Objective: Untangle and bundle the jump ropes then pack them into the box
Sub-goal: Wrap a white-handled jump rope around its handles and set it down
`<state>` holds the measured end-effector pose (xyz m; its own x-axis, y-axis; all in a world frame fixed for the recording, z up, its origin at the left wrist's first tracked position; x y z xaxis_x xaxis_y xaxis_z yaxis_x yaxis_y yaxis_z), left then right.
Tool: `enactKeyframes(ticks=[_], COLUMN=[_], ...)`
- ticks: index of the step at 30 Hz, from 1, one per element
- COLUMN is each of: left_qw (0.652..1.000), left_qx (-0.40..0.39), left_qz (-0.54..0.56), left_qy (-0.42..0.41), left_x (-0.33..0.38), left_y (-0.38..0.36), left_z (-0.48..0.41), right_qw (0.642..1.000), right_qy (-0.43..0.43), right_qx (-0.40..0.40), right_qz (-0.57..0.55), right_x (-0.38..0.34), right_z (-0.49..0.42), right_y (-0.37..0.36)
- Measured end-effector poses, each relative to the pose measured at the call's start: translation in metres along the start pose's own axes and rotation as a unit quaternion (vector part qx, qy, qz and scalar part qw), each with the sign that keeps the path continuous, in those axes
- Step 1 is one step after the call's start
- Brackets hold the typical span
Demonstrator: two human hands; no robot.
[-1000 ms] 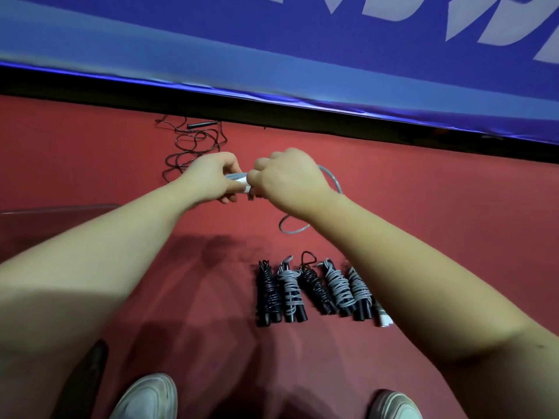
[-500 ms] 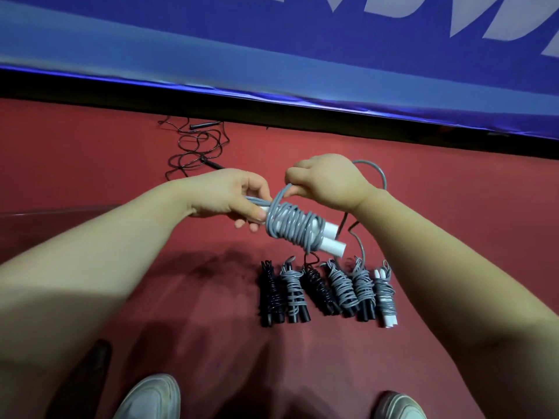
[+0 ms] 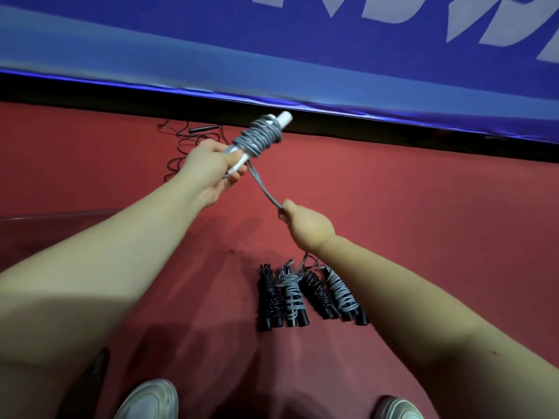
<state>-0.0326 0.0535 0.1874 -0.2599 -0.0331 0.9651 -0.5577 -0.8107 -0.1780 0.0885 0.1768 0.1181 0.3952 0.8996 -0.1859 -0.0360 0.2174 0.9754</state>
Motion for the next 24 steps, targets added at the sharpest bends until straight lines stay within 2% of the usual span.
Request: enactKeyframes(ticks=[4, 6, 9, 11, 13, 16, 18, 20, 22, 24], left_qw=[0.988, 0.975, 0.959, 0.949, 0.936, 0.898, 0.88, 0.866, 0.856, 0.865], left_qx=[0.098, 0.119, 0.119, 0.09, 0.042, -0.043, -0.121, -0.2, -0.242, -0.258], left_qz=[-0.107, -0.177, -0.245, -0.292, -0.339, -0.426, -0.448, -0.448, -0.446, -0.423], left_qy=[-0.049, -0.064, -0.076, -0.081, -0.087, -0.1, -0.099, -0.095, -0.093, -0.084], left_x=[-0.006, -0.011, -0.015, -0.016, -0.017, -0.019, -0.023, -0.026, -0.027, -0.027], left_y=[0.039, 0.055, 0.066, 0.062, 0.049, 0.017, -0.008, -0.03, -0.042, -0.043], left_z=[-0.009, -0.012, -0.013, -0.013, -0.01, 0.001, 0.013, 0.025, 0.032, 0.034], right_qw=[0.999, 0.994, 0.963, 0.945, 0.924, 0.886, 0.892, 0.921, 0.946, 0.96], right_qy=[0.027, 0.064, 0.133, 0.154, 0.212, 0.302, 0.307, 0.255, 0.199, 0.161], right_qx=[-0.015, 0.018, 0.108, 0.182, 0.232, 0.238, 0.218, 0.177, 0.155, 0.157], right_qz=[0.035, 0.087, 0.209, 0.222, 0.216, 0.261, 0.251, 0.237, 0.201, 0.164], right_x=[-0.019, -0.035, -0.065, -0.078, -0.092, -0.103, -0.103, -0.09, -0.067, -0.043], right_z=[0.003, 0.005, 0.016, 0.02, 0.027, 0.028, 0.027, 0.018, 0.012, 0.01], right_y=[0.009, 0.025, 0.06, 0.085, 0.107, 0.119, 0.128, 0.13, 0.135, 0.139])
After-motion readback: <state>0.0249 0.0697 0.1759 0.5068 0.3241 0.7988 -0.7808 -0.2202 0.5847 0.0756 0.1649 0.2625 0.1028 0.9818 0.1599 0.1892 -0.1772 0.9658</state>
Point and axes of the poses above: each hand's wrist, its own z-axis away from the middle knuckle, its own y-axis out of the back of the hand, x = y × z, the point moved 7 cm from there along -z, towards the middle knuckle, and after that the axes turned 4 degrees about -x, right-handed, at the moved point
